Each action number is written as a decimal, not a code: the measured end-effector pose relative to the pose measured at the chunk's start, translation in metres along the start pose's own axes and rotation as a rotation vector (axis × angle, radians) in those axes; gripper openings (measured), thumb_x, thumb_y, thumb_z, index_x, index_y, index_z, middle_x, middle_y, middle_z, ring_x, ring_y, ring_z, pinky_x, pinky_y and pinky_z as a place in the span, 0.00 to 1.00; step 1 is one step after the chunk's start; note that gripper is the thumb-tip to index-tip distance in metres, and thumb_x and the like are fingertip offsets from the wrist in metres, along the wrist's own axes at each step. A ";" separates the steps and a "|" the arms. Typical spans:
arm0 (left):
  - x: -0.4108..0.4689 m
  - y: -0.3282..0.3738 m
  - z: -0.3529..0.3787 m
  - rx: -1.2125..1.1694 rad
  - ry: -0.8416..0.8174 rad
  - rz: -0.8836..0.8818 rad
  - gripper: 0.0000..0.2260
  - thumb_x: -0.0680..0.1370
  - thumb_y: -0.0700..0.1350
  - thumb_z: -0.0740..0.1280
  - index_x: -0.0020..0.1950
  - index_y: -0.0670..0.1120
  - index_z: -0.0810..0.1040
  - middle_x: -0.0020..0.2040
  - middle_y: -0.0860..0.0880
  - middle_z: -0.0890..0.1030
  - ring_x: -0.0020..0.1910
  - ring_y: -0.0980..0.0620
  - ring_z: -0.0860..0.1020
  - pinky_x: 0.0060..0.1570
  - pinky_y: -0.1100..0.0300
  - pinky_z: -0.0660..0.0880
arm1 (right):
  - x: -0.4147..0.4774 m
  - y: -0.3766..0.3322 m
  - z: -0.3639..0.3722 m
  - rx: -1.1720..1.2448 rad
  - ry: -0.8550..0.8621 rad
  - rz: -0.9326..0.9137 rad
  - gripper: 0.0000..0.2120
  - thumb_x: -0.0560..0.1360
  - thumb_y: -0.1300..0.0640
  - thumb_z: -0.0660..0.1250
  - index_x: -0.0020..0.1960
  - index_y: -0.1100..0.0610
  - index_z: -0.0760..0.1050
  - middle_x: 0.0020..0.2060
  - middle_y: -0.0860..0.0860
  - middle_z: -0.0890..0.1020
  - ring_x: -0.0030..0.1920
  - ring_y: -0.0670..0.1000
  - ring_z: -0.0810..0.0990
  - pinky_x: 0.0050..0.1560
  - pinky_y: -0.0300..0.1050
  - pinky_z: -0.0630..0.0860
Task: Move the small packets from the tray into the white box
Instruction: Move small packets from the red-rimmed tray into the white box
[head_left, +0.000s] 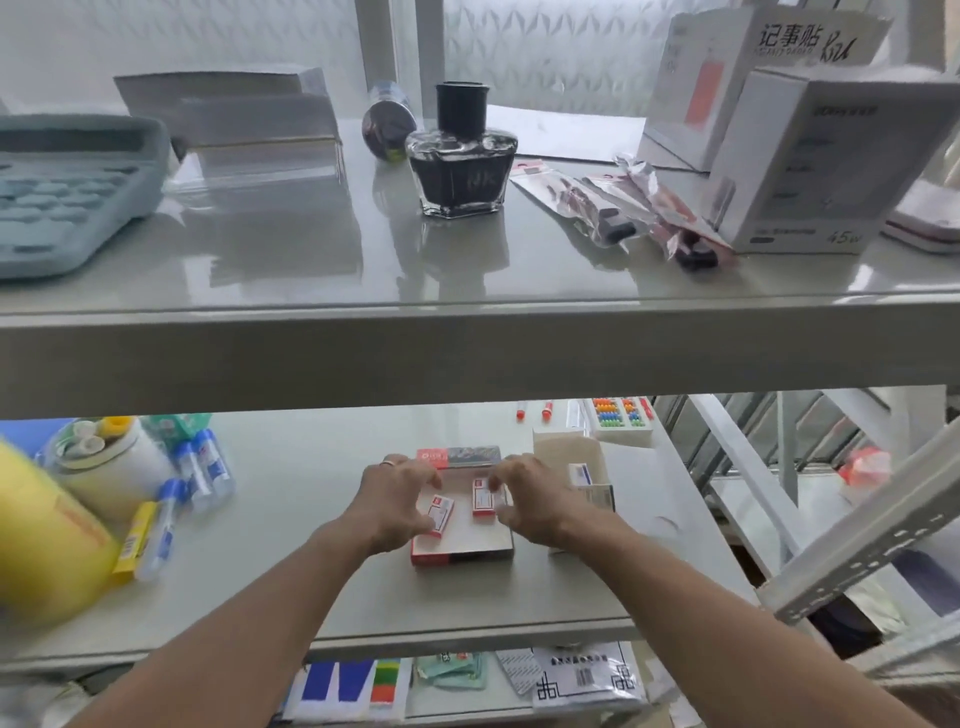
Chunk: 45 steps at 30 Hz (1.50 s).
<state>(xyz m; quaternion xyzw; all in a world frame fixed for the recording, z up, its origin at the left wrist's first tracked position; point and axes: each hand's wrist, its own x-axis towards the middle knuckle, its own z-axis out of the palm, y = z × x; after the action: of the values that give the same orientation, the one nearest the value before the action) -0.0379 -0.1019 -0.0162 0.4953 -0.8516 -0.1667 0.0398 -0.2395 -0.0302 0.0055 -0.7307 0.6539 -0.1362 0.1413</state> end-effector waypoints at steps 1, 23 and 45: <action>0.001 0.000 0.001 0.019 -0.007 0.021 0.22 0.68 0.49 0.75 0.62 0.55 0.77 0.63 0.51 0.78 0.69 0.49 0.67 0.66 0.54 0.62 | 0.005 -0.003 0.007 -0.052 -0.021 0.017 0.14 0.74 0.64 0.72 0.60 0.58 0.80 0.57 0.56 0.82 0.55 0.55 0.77 0.58 0.49 0.78; 0.008 -0.008 0.023 0.008 0.046 0.073 0.35 0.67 0.56 0.74 0.71 0.55 0.64 0.54 0.54 0.81 0.70 0.49 0.68 0.70 0.49 0.57 | 0.028 -0.006 0.033 -0.024 -0.163 0.174 0.20 0.69 0.62 0.75 0.57 0.51 0.72 0.51 0.52 0.76 0.49 0.53 0.75 0.52 0.51 0.79; 0.009 -0.007 0.027 -0.017 0.049 0.065 0.35 0.67 0.57 0.75 0.70 0.56 0.64 0.55 0.54 0.81 0.69 0.48 0.68 0.66 0.49 0.59 | 0.029 -0.006 0.037 0.008 -0.141 0.138 0.21 0.69 0.61 0.77 0.57 0.53 0.71 0.55 0.53 0.79 0.52 0.52 0.77 0.51 0.51 0.81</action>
<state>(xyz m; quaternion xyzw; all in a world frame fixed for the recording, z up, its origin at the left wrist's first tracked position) -0.0430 -0.1062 -0.0444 0.4711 -0.8645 -0.1604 0.0703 -0.2170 -0.0569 -0.0258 -0.6911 0.6906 -0.0770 0.1989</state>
